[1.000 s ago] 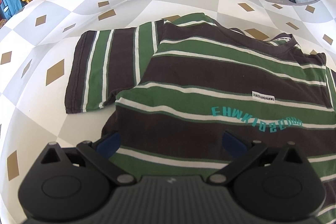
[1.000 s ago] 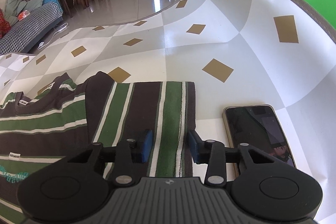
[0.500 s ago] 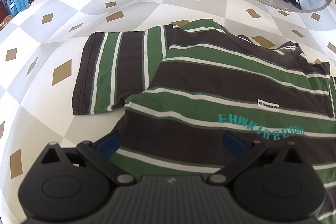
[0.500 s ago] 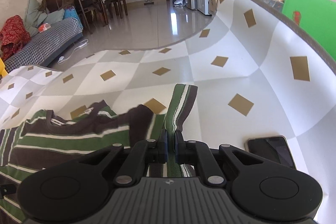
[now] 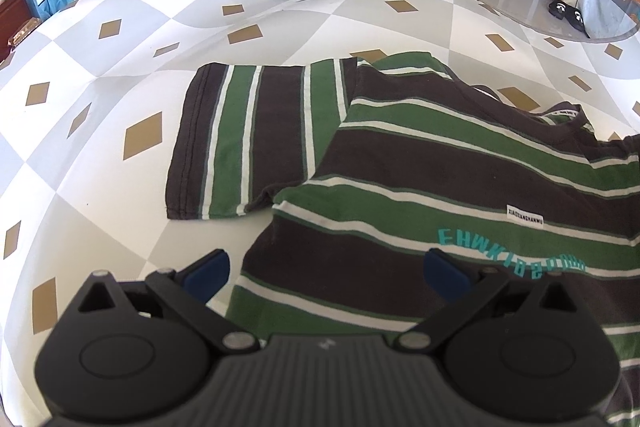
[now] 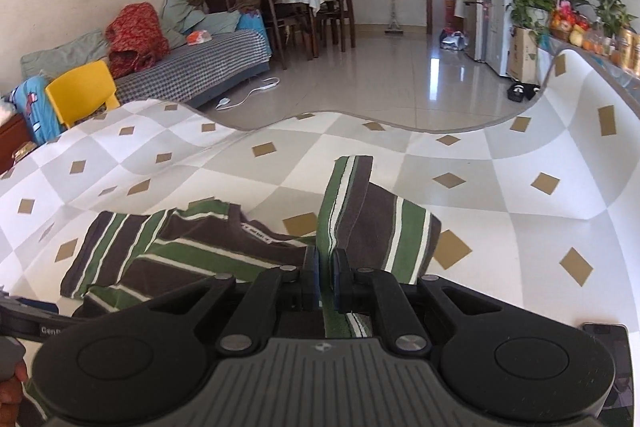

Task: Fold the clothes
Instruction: 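Fold the held side over toward the shirt's center, then open right gripper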

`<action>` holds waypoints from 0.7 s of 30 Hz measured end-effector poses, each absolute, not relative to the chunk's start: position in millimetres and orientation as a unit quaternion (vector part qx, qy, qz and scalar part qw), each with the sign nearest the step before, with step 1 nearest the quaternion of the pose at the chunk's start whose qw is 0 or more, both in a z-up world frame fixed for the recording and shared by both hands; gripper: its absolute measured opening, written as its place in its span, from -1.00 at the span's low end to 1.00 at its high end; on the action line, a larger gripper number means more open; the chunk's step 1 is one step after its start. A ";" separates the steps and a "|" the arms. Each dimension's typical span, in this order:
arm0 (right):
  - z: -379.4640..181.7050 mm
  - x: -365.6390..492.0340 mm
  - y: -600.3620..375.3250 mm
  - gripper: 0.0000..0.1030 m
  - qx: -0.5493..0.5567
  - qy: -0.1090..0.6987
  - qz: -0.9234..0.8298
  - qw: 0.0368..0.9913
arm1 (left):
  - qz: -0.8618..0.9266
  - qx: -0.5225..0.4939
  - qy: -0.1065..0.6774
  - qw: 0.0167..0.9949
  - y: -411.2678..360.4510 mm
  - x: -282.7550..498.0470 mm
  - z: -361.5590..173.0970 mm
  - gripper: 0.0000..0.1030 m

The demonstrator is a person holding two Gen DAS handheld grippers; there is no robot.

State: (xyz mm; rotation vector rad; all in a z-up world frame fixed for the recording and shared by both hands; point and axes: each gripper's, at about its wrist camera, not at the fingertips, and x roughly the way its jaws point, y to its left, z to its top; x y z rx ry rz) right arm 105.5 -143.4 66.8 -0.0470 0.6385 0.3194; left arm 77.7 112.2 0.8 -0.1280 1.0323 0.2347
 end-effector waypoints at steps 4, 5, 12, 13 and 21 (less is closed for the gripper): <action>47.2 108.2 -122.2 -0.86 -0.052 0.331 0.177 0.926 | 0.120 -0.070 0.491 0.860 122.7 76.8 2.3 1.00; 42.4 109.8 -118.8 -0.86 -0.056 0.335 0.180 0.923 | 0.122 -0.072 0.490 0.860 125.4 76.7 2.6 1.00; 11.7 122.9 -107.0 -0.85 -0.074 0.369 0.178 0.909 | 0.139 -0.087 0.490 0.857 144.7 75.5 2.3 1.00; 8.3 124.4 -106.9 -0.85 -0.072 0.373 0.177 0.908 | 0.141 -0.089 0.490 0.856 147.3 75.6 1.8 1.00; -8.3 133.8 -107.3 -0.37 -0.057 0.432 0.165 0.885 | 0.155 -0.102 0.490 0.852 166.0 77.4 0.0 1.00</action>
